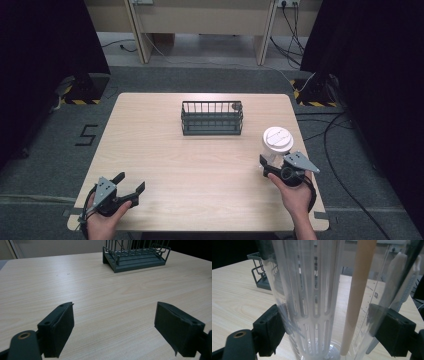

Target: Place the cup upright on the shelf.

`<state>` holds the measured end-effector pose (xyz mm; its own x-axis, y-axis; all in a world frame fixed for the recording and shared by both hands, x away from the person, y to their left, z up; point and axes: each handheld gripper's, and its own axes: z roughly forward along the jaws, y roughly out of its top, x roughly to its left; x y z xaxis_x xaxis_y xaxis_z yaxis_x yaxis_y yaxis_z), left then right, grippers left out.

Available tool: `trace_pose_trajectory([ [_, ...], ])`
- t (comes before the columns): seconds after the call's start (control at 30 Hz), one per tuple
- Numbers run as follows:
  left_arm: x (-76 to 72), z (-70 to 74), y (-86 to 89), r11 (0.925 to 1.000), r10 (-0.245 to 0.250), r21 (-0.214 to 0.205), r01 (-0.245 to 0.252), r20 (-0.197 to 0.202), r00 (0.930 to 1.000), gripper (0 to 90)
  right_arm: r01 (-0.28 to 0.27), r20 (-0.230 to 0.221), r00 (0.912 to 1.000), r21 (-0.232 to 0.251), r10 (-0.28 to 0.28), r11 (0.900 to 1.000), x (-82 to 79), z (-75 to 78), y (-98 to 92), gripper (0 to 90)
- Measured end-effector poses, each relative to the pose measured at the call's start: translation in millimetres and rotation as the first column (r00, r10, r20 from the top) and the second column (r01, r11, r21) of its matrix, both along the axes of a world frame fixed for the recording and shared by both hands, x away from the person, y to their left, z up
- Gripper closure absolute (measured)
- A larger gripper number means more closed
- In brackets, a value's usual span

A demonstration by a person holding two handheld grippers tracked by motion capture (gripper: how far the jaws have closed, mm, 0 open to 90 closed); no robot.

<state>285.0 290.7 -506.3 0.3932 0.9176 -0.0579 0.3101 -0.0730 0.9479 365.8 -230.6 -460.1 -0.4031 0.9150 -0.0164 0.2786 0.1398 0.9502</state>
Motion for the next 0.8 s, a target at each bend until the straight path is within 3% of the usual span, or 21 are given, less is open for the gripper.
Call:
trace_pose_trajectory([
  [0.8, 0.4, 0.1, -1.7, 1.0000, -0.003, -0.004, 0.003, 0.000, 1.0000, 15.5, -0.015, 0.015, 0.9998, 0.008, 0.015, 0.9999, 30.6, 11.7, 24.5, 18.4],
])
